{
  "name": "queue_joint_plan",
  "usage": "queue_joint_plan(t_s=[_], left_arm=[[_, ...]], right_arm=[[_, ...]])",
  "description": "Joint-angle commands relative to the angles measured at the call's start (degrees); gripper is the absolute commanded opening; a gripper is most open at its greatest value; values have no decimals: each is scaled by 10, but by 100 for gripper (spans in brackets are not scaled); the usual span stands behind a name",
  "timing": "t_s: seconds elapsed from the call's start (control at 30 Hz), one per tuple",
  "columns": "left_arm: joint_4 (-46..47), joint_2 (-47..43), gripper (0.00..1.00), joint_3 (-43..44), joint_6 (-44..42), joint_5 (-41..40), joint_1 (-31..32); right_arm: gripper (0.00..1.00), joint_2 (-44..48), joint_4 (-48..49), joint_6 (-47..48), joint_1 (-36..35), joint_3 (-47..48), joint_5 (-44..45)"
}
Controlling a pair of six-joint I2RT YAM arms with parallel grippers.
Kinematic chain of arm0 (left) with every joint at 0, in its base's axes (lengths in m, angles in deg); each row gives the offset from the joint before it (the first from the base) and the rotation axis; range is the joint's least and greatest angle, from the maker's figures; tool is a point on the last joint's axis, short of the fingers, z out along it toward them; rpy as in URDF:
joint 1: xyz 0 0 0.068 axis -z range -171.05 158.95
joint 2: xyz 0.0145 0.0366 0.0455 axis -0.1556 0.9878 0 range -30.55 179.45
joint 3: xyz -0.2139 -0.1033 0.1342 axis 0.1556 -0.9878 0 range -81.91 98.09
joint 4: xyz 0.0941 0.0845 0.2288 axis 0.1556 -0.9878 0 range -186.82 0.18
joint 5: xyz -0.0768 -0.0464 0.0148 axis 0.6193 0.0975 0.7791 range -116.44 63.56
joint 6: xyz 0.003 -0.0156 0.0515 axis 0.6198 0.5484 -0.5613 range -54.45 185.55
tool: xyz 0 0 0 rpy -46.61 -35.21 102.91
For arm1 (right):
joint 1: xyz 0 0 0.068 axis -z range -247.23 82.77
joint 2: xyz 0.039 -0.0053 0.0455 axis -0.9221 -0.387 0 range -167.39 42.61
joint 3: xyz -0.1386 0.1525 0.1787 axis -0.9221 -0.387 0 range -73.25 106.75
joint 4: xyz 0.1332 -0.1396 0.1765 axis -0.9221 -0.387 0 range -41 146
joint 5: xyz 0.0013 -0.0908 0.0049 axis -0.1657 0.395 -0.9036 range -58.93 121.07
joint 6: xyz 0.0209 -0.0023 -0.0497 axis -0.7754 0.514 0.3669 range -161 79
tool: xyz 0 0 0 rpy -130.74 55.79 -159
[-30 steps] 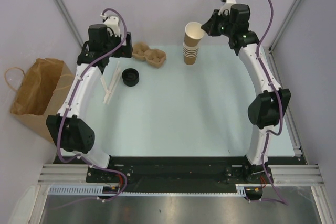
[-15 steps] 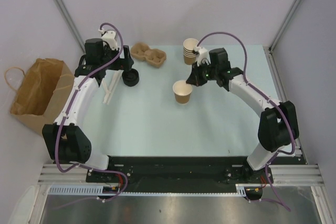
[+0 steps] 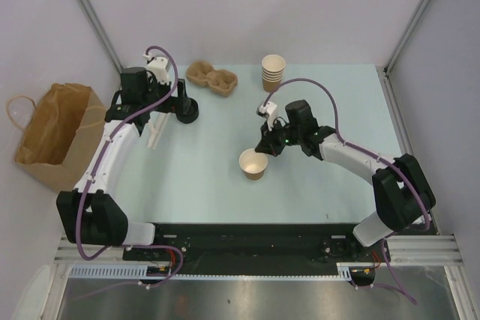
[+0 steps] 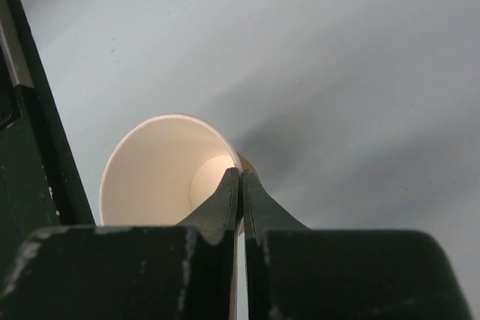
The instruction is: Pack the takeout coffee
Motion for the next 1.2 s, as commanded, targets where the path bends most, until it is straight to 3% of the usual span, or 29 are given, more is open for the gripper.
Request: queue_joint_plan(t_s=[0.0,0.3,0.4,0.5,0.67,0.77,0.8,0.83,1.0,1.17], left_arm=[[-7,-21,100,0,-20,18,1],[-11,-16,99,1,-24,29,1],[-15,-11,99,2,-29,36,1],[-22,-6,99,3,-40,45,1],[-31,8,99,15,-65,57,1],[-51,33,100,37,-89,76,2],[-67,41,99,44,-105,83,2],[-74,62,99,61,-112,89,2],[-125,137,88,118,-165,83,3],[-203,270,67,246,-190,64,7]], right_arm=[[0,32,90,32,-25,-34,-3],[0,39,111,89,-40,-83,29],[20,46,105,90,-41,-83,26],[28,56,107,79,-41,-83,25],[53,100,107,47,-41,-73,29],[79,125,95,36,-39,-50,48],[95,131,93,35,-39,-44,75],[100,142,94,35,-39,-38,93],[100,160,109,31,-24,19,180],[100,142,43,16,32,78,143]])
